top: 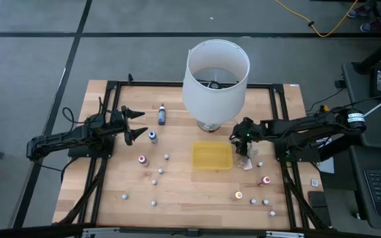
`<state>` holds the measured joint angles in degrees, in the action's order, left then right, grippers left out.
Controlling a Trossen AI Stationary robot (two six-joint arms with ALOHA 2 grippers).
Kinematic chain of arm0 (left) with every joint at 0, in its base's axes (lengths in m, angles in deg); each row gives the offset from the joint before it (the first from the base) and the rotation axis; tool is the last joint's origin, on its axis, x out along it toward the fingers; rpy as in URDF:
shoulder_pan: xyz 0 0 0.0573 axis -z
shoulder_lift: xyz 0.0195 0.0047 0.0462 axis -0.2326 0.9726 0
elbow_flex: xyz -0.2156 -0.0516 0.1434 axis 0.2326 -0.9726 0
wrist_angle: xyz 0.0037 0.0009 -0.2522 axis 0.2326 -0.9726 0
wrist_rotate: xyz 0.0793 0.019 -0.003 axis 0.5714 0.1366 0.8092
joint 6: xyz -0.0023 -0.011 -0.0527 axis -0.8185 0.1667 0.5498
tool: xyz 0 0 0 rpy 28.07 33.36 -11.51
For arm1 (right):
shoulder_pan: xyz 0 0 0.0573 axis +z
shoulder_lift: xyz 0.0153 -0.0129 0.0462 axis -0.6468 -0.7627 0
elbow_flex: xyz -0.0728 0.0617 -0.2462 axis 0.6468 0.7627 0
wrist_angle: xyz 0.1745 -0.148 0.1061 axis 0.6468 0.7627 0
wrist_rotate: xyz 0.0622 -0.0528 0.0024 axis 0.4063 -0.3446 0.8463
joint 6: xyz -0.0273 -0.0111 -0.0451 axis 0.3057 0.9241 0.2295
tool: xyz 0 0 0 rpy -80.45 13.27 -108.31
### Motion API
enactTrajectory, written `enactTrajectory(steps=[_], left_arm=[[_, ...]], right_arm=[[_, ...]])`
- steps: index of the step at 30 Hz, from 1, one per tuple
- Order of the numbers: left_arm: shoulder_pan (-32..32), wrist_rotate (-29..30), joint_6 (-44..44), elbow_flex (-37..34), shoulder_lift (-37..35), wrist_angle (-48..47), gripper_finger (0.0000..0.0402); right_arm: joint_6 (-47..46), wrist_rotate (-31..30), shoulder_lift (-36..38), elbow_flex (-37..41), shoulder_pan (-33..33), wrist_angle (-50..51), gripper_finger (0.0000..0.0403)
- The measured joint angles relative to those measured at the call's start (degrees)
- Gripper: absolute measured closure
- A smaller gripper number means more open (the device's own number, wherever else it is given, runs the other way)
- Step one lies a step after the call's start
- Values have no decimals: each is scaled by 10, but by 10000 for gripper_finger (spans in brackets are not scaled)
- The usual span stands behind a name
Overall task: Pick & Place food coloring
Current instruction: Put the blue food coloring bottle into the yellow bin
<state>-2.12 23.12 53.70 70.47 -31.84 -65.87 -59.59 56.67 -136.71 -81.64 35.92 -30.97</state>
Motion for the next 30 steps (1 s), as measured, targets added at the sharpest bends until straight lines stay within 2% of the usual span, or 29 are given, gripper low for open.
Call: enactTrajectory(steps=[7, 25, 30], left_arm=[[0, 0, 0, 0, 0, 0, 13], [0, 0, 0, 0, 0, 0, 13], [0, 0, 0, 0, 0, 0, 13]], right_arm=[[-1, -1, 0, 0, 0, 0, 172], [-4, -9, 0, 0, 0, 2, 326], [-30, -24, 6, -1, 0, 13, 345]])
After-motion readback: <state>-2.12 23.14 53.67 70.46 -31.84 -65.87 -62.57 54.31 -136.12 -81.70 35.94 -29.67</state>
